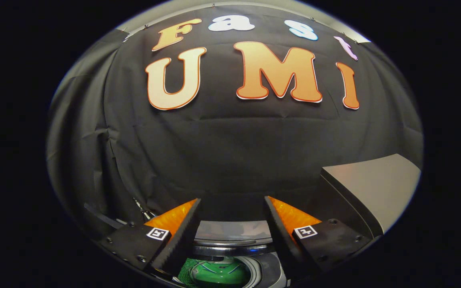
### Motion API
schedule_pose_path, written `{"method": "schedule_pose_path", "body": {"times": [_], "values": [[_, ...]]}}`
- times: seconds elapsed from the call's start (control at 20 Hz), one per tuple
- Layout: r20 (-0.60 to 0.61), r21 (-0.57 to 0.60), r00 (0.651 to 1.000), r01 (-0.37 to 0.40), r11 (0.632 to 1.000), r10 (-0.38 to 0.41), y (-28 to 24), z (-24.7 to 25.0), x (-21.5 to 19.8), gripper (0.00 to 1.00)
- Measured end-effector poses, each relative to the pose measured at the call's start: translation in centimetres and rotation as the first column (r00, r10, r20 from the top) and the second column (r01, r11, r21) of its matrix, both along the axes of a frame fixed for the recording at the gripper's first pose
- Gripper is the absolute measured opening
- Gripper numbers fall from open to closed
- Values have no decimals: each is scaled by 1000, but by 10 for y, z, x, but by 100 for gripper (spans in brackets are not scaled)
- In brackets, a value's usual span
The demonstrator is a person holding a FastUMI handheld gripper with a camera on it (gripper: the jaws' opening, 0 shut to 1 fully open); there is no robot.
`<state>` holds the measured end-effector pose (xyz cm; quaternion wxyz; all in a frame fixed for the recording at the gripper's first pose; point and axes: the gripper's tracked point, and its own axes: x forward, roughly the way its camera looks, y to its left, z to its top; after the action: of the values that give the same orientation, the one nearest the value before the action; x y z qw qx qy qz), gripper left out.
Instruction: Put the clothes into the washing machine and then close the washing machine lid.
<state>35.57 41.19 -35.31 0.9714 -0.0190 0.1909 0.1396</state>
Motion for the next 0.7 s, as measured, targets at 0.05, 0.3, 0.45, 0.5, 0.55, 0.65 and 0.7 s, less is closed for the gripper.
{"method": "schedule_pose_path", "body": {"times": [0.05, 0.3, 0.45, 0.5, 0.55, 0.65, 0.7], "values": [[1, -2, 1000, -6, 1000, 6, -2, -2, -6, 98], [-91, -26, 995, -37, 999, 35, -17, -43, -56, 98], [-187, -35, 982, -42, 998, 35, -31, -82, -80, 98], [-210, -40, 977, -36, 999, 27, -38, -91, -86, 98], [-225, -41, 974, -29, 999, 19, -42, -96, -88, 99], [-249, -45, 968, -21, 999, 9, -47, -99, -94, 99], [-252, -45, 968, -18, 999, 6, -48, -100, -94, 99]]}}
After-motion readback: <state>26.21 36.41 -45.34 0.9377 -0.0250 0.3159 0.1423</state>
